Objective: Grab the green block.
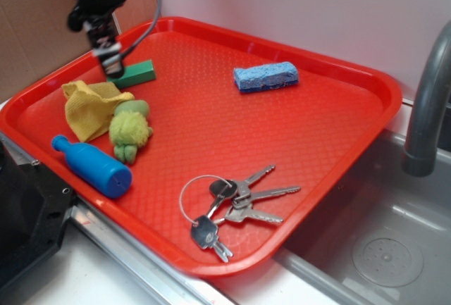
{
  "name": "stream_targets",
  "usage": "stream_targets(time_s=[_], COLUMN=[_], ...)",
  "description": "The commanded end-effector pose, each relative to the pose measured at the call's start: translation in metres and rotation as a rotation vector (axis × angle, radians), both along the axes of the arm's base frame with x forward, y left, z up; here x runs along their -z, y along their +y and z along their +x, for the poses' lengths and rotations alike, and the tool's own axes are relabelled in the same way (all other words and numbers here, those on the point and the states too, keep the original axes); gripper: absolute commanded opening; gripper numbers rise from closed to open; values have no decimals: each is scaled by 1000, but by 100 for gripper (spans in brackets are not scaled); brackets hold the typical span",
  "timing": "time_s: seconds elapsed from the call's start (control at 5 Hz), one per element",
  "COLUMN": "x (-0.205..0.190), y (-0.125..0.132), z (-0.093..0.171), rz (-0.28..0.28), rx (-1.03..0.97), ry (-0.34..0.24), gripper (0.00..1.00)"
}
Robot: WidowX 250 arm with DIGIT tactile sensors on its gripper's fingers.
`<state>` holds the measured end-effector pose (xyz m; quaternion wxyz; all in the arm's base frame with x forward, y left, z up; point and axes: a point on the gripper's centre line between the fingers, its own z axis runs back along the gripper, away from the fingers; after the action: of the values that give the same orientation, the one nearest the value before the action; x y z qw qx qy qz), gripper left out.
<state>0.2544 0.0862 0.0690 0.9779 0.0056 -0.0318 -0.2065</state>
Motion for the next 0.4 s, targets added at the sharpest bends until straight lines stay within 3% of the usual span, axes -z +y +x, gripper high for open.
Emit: stream_targets(time_s=[0.0, 0.2], x=[23, 15], y=[-2, -1], z=[11, -12], rz=[41, 34], rx=[15, 14], ry=[43, 18], gripper=[100, 100])
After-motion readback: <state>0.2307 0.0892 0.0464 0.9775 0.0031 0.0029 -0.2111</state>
